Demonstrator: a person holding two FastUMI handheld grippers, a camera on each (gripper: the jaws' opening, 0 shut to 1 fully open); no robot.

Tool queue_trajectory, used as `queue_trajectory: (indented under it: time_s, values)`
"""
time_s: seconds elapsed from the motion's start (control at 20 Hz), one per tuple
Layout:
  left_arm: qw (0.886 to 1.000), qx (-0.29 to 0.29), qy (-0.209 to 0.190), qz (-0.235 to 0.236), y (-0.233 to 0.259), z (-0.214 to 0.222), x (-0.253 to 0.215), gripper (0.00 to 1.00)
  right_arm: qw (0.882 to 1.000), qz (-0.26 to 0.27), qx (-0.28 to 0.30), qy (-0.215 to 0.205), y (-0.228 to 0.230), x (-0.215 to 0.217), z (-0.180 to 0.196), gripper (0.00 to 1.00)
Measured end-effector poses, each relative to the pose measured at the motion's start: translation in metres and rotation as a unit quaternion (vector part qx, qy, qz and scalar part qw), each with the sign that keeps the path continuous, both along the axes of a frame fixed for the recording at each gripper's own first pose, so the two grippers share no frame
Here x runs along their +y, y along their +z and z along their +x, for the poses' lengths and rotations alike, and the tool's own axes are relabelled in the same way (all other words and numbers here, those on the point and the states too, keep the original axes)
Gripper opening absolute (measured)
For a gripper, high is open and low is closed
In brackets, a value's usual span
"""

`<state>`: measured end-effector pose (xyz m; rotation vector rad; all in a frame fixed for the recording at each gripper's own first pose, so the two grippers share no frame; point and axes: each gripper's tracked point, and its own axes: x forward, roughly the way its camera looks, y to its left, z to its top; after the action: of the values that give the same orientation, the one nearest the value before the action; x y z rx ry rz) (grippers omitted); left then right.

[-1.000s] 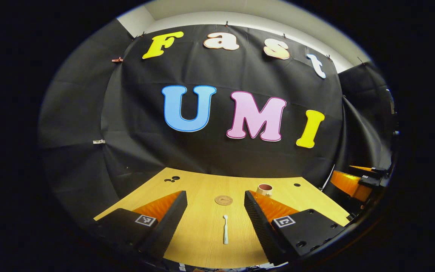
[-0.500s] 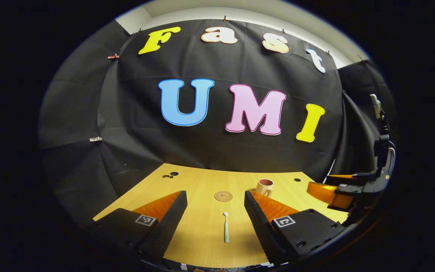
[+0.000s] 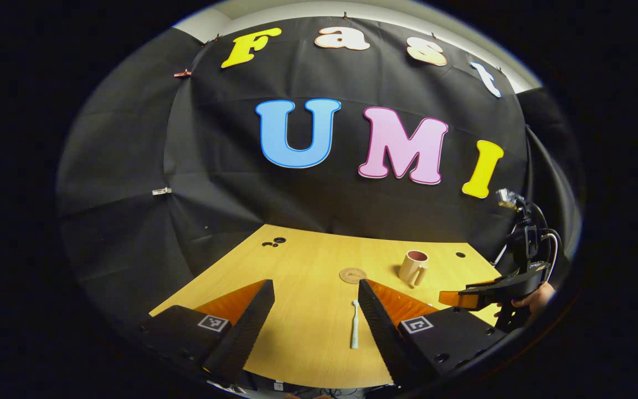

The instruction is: Put the toothbrush and toothpaste on the desktop into the cup, then pick up the cup and place it on the coaster on the desktop.

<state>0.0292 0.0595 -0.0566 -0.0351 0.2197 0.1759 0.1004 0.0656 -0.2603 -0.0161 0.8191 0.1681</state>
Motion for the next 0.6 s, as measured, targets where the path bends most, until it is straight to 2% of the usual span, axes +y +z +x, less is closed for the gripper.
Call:
queue_trajectory:
  time_s: [0.15, 0.35, 0.6]
  values:
    - [1.0, 0.014, 0.023, 0.002, -0.007, -0.001, 0.006, 0.97, 0.998, -0.039, 0.054, 0.014, -0.046, -0.005, -0.006, 0.98]
    - [0.999, 0.03, 0.044, 0.005, -0.017, -0.01, 0.013, 0.97, 0.994, -0.054, 0.089, 0.022, -0.075, -0.001, -0.002, 0.98]
    - [0.998, 0.049, 0.043, 0.011, -0.025, -0.006, 0.007, 0.97, 0.986, -0.078, 0.146, -0.006, -0.111, -0.008, 0.006, 0.98]
